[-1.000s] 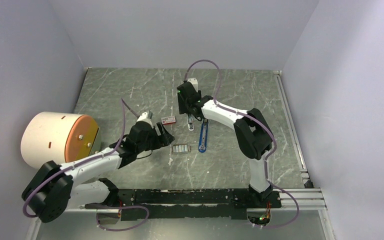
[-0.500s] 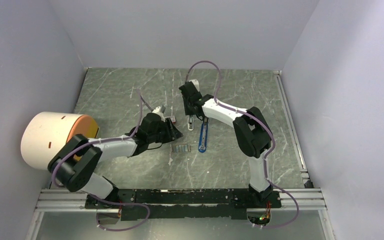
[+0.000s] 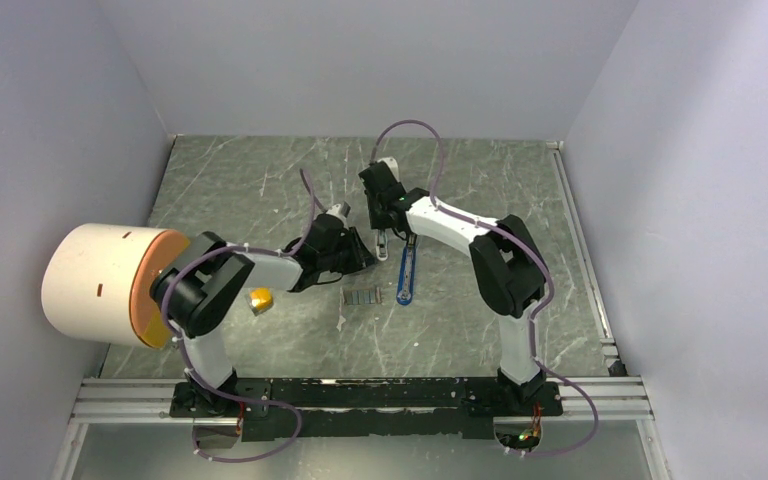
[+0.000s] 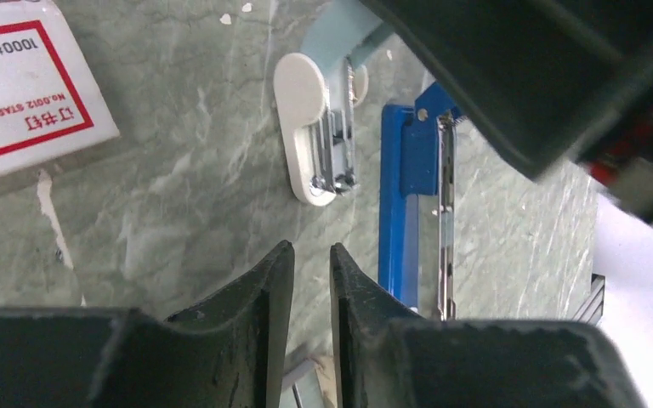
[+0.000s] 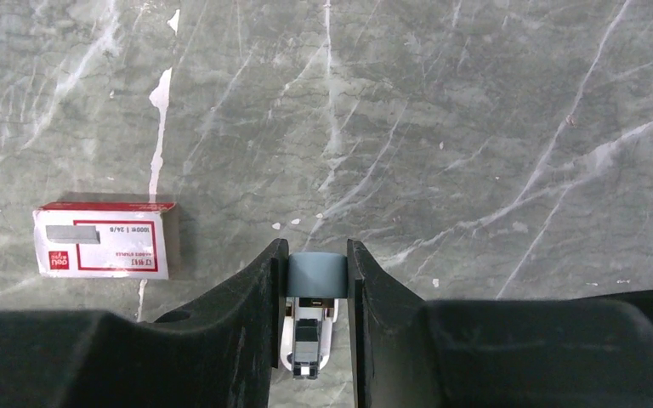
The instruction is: Load the staples into the stapler
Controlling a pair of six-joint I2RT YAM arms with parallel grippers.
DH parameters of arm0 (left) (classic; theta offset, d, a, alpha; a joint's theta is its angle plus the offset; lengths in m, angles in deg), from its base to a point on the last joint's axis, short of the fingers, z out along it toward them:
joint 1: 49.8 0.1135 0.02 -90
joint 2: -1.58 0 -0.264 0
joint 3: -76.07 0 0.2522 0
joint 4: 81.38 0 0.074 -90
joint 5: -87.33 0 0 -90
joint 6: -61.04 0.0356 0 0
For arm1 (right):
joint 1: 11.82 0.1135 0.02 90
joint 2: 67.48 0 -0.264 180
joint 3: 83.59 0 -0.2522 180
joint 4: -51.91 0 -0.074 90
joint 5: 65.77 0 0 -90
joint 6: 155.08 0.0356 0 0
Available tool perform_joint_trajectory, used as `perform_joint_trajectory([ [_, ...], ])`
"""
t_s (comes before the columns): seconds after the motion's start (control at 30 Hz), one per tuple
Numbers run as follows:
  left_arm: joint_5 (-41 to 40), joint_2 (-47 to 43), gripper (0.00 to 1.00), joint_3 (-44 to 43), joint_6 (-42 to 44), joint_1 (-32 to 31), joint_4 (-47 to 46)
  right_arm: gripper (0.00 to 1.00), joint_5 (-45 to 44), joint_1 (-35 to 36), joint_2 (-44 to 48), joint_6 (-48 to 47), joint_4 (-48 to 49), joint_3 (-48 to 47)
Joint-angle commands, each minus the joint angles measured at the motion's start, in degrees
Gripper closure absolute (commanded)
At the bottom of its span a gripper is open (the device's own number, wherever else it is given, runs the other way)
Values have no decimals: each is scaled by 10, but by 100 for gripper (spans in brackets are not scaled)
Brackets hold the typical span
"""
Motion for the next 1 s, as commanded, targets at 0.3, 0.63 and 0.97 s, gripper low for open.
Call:
perform_joint_trajectory([
  [0.3, -32, 78, 79, -38, -36, 4, -54, 76, 15, -2, 38, 3, 8, 26],
  [0.63, -44, 115, 86, -56, -35, 4, -22, 76, 23, 3, 42, 8, 4, 34],
  [0.97, -64, 125, 90, -61, -32, 4, 18, 77, 17, 26, 67, 47, 20, 96],
])
